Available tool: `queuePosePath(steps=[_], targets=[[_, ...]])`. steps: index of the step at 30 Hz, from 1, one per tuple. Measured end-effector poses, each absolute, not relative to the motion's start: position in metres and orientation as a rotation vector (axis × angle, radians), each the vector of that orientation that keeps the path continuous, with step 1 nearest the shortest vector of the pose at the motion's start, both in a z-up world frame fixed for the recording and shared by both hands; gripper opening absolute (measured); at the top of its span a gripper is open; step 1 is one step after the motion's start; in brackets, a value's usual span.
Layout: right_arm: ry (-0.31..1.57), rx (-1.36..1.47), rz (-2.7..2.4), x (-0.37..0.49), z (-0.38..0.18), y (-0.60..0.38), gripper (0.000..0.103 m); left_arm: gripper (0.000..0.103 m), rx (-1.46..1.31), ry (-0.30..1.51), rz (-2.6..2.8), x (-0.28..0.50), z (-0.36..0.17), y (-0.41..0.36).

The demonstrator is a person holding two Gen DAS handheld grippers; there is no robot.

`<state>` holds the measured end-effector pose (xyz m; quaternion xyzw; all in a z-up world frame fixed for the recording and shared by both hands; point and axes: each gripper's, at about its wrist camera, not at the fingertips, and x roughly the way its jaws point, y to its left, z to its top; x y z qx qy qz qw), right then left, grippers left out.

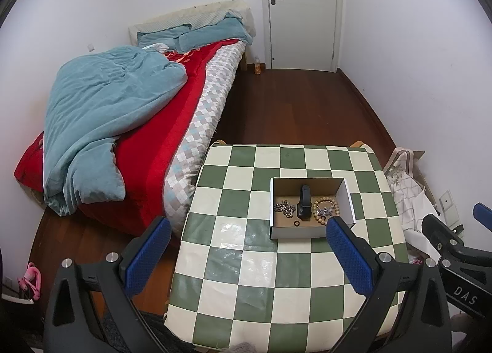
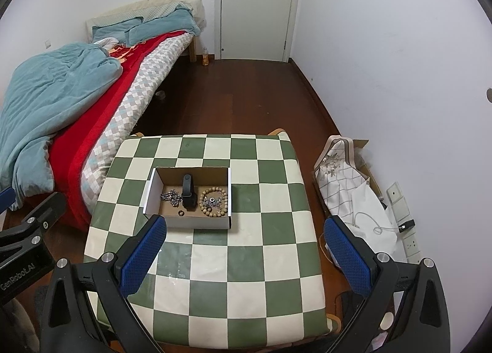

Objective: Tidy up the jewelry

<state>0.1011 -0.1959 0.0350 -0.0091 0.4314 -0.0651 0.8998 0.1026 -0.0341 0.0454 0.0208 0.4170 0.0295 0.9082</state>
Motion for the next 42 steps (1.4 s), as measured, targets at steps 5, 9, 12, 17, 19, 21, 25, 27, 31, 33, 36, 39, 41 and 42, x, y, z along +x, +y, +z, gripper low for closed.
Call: queuePosePath(steps=[5, 9, 12, 17, 19, 21, 25, 27, 31, 33, 36, 39, 41, 42], targets=[[0.891, -0.019, -0.132, 0.1005, 0.0355, -0.1939, 0.103, 0.103, 0.047, 0.856, 0.059, 0.1016, 0.0471, -0.0314], [0.887, -0.019, -0.129, 0.1006, 0.0366, -0.1932, 0.103, 0.103, 0.047, 0.847, 0.059, 0.1001, 0.0493, -0.0298], [0.884, -0.018, -0.127, 0.1002, 0.0374, -0.1929, 0.103, 0.103, 0.048, 0.844, 0.059, 0.0996, 0.0499, -0.0297], [0.884, -0.018, -0.128, 0.0997, 0.0379, -0.1925, 0.103, 0.103, 0.052, 0.837, 0.058, 0.0973, 0.0502, -0.0310], [0.884, -0.018, -0.126, 0.0998, 0.0381, -0.1920, 0.103, 0.103, 0.051, 0.837, 0.057, 0.0972, 0.0500, -0.0310], [0.884, -0.017, -0.127, 0.0999, 0.0377, -0.1925, 0.103, 0.103, 0.051, 0.835, 0.058, 0.0974, 0.0503, -0.0307], [0.883, -0.017, -0.122, 0.0993, 0.0384, -0.1912, 0.103, 0.103, 0.053, 0.834, 0.057, 0.0974, 0.0500, -0.0306], [0.880, -0.019, -0.121, 0.0990, 0.0395, -0.1892, 0.103, 0.103, 0.053, 0.833, 0.060, 0.0965, 0.0504, -0.0306], [0.874, -0.017, -0.118, 0.0984, 0.0423, -0.1876, 0.103, 0.103, 0.052, 0.824, 0.061, 0.0958, 0.0528, -0.0303], [0.872, -0.016, -0.118, 0.0983, 0.0435, -0.1880, 0.103, 0.103, 0.051, 0.819, 0.060, 0.0957, 0.0542, -0.0304], [0.870, -0.013, -0.119, 0.0982, 0.0440, -0.1889, 0.103, 0.103, 0.051, 0.816, 0.059, 0.0951, 0.0555, -0.0302], [0.869, -0.014, -0.120, 0.0982, 0.0442, -0.1888, 0.103, 0.103, 0.053, 0.815, 0.061, 0.0946, 0.0555, -0.0305], [0.868, -0.015, -0.119, 0.0981, 0.0445, -0.1889, 0.103, 0.103, 0.051, 0.816, 0.059, 0.0950, 0.0555, -0.0305], [0.867, -0.015, -0.119, 0.0981, 0.0448, -0.1889, 0.103, 0.103, 0.052, 0.815, 0.062, 0.0940, 0.0552, -0.0305]])
